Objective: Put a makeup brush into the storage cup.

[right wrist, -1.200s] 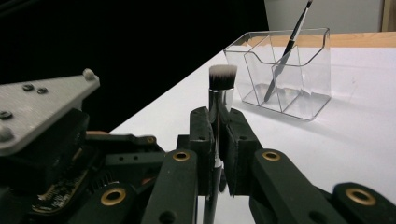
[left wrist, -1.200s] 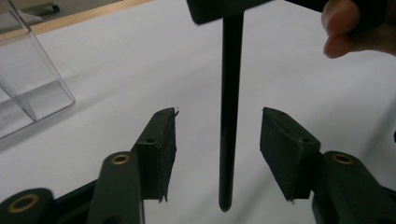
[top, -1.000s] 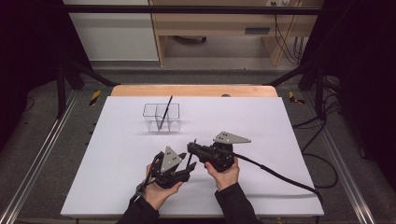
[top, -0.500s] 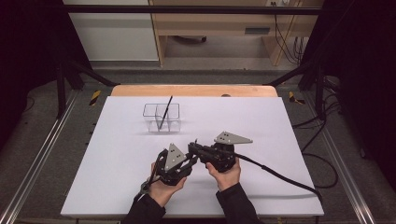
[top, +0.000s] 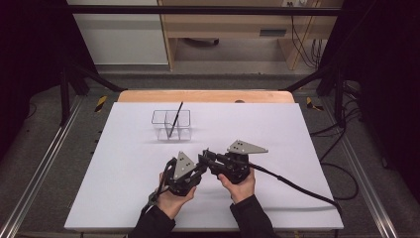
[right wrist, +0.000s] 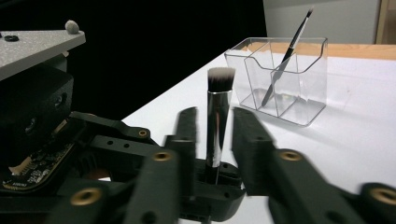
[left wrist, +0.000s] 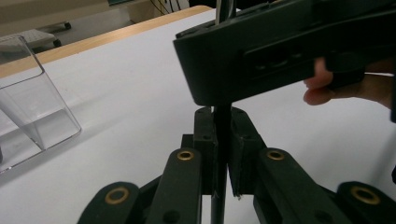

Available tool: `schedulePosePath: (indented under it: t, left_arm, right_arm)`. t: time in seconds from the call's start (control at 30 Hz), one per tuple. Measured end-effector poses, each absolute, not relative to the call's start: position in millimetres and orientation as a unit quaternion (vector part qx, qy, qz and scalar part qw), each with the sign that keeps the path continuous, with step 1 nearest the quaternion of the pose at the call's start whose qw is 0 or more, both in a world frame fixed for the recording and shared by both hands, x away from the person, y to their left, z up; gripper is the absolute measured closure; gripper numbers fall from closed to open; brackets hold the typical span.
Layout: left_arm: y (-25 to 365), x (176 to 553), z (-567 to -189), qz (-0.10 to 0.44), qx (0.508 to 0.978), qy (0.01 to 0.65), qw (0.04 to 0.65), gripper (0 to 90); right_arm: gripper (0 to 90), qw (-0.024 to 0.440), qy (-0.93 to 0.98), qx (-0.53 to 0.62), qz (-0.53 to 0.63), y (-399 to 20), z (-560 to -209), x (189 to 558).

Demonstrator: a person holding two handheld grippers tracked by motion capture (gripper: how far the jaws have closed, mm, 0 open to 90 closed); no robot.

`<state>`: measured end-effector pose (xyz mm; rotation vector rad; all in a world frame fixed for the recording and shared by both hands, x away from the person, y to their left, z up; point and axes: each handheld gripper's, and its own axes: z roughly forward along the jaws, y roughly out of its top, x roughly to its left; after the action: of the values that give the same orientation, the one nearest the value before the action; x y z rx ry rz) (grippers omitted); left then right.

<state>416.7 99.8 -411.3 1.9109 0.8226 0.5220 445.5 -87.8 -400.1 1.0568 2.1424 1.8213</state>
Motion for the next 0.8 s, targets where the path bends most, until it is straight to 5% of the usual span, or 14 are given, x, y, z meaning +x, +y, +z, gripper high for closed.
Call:
schedulePosePath:
  t: [0.17,0.37,0.8]
  left_arm:
    - [108.0,418.8,-412.4,0.214,0.782,0.343,0.474,82.6]
    - [119.6,420.1,-413.4,0.220,0.781,0.349,0.469,82.6]
    - [143.3,422.7,-406.3,0.221,0.768,0.364,0.479,82.5]
  right_arm:
    - [44.3,0.084,0.710,0.351,0.604,-89.6,-397.9,444.3]
    - [29.7,0.109,0.717,0.347,0.595,-94.7,-392.7,441.9]
    - [14.2,0.182,0.731,0.362,0.549,-122.1,-395.9,435.6]
